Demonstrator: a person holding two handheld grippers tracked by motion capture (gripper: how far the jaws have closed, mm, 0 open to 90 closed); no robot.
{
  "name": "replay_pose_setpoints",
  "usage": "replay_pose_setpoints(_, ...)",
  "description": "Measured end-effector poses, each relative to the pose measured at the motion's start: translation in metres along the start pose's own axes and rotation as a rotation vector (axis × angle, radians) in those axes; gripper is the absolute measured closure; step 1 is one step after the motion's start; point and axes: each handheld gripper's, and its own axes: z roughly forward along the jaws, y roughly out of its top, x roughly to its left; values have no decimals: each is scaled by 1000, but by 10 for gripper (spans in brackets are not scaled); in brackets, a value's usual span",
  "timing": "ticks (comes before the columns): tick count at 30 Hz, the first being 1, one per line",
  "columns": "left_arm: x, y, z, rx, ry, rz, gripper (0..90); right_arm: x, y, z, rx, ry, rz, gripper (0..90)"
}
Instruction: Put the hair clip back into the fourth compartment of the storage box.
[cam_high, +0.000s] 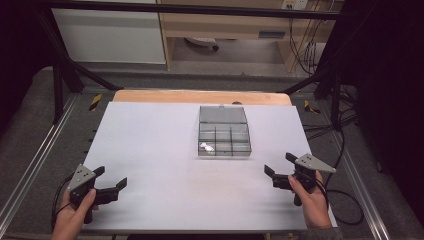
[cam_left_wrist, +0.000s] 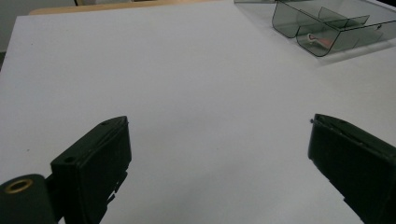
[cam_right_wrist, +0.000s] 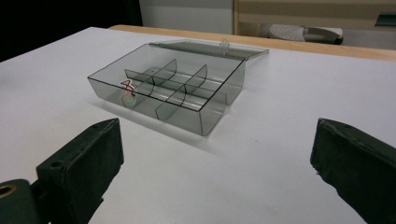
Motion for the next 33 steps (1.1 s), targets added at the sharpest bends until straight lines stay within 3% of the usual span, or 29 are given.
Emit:
replay_pose_setpoints(7,0,0,-1,-1,1,0,59,2,-9,7,30,18,5,29)
replay_pose_setpoints(11,1,0,0,-1,2,-2,59,5,-14,14,53,53,25,31)
replay_pose_setpoints(21,-4,0,2,2,-14,7,60,19,-21,31,110,95,10,31)
replay_pose_setpoints(33,-5,-1,4,15,-22,4,60,24,-19,52,111,60,2,32)
